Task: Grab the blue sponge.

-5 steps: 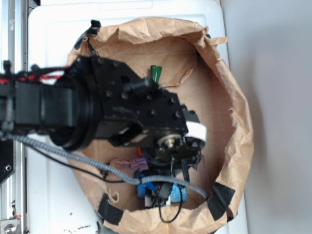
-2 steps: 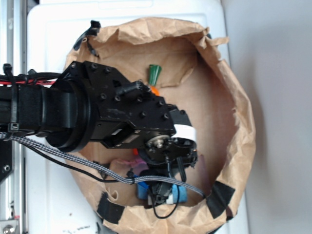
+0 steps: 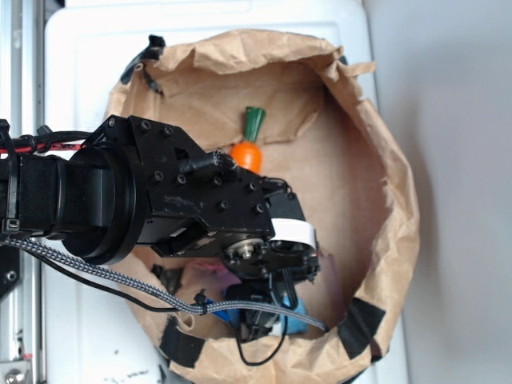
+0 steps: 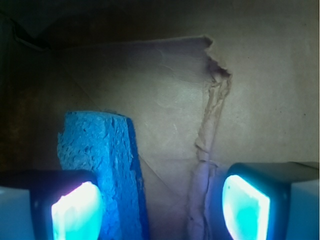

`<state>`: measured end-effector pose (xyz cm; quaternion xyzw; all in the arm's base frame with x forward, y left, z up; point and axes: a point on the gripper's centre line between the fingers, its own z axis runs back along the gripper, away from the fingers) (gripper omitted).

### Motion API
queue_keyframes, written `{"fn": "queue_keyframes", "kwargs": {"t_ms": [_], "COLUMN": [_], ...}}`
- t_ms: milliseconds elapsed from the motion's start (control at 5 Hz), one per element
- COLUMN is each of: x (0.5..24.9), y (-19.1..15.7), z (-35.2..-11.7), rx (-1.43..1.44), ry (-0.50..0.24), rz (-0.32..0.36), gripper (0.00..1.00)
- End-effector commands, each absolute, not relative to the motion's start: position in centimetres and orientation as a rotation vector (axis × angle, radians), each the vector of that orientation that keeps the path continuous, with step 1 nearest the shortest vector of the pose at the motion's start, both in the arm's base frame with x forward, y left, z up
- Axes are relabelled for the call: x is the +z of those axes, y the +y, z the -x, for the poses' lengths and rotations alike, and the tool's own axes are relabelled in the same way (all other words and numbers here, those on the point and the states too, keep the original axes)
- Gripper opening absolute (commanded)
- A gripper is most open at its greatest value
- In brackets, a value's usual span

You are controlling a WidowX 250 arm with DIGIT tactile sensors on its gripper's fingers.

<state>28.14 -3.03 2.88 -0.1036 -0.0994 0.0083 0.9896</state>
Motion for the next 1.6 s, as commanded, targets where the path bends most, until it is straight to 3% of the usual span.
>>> {"fn": "queue_keyframes", "kwargs": {"t_ms": [0,200,400,800,1400], "x": [3.7,2.9,2.6,3.6,10.2], "y": [-3.9,-3.2,-2.6,-2.2,1.4], "z": [-28.4,-28.8,-29.1,-29.5,-29.6], "rx": [-0.014,0.011,0.054,0.073,0.153], "ry": [-0.220,-0.243,-0.289,-0.334,-0.282], "rz": [0.207,0.110,0.050,0.086,0.250], "gripper": [1.00,1.00,0.00,0.00,0.00]}}
